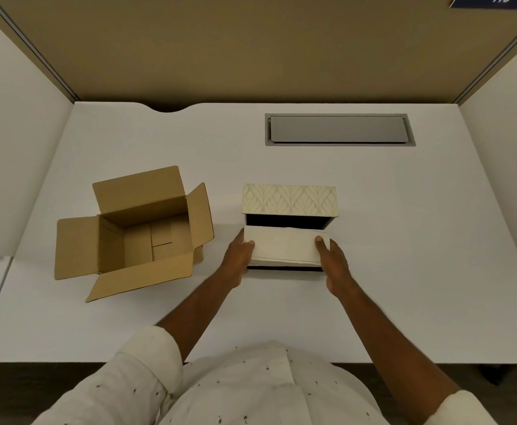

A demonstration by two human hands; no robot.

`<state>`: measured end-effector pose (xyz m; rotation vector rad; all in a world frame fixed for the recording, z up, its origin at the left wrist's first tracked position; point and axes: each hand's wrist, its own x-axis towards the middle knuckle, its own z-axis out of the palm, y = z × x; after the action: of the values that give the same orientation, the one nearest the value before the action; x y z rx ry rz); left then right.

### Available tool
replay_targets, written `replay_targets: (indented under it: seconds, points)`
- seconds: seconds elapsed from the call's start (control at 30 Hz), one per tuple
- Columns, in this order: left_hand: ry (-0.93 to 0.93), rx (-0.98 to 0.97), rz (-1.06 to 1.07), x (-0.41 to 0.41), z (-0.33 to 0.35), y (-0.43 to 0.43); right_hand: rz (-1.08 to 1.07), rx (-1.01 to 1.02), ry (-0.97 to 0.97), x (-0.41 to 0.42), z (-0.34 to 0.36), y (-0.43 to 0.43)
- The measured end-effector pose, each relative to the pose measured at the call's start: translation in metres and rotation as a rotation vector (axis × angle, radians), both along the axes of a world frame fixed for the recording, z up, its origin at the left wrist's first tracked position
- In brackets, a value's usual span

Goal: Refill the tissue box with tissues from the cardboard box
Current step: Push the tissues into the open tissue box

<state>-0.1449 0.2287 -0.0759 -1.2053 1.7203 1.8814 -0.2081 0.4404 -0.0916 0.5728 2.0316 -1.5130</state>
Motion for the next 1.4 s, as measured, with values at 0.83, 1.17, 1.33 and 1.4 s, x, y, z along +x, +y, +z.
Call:
replay_targets:
  seconds: [0.83, 1.17, 1.33, 1.4]
  points:
    - [0.145, -0.374, -0.211, 0.021, 0.006, 0.013, 0.187, -0.07, -0.005, -0.017, 0.001, 0.014]
    - [-0.004, -0.143, -0.122, 0.012, 0.0, 0.01, 0.128, -0.051, -0.025, -0.015, -0.002, 0.011]
    - [-0.02, -0.027, -0.045, 0.009, -0.004, 0.009, 0.113, -0.08, -0.025, -0.013, -0.003, 0.013]
    - [-0.01, 0.013, -0.022, 0.01, -0.003, 0.008, 0.115, -0.102, 0.007, -0.013, -0.004, 0.014]
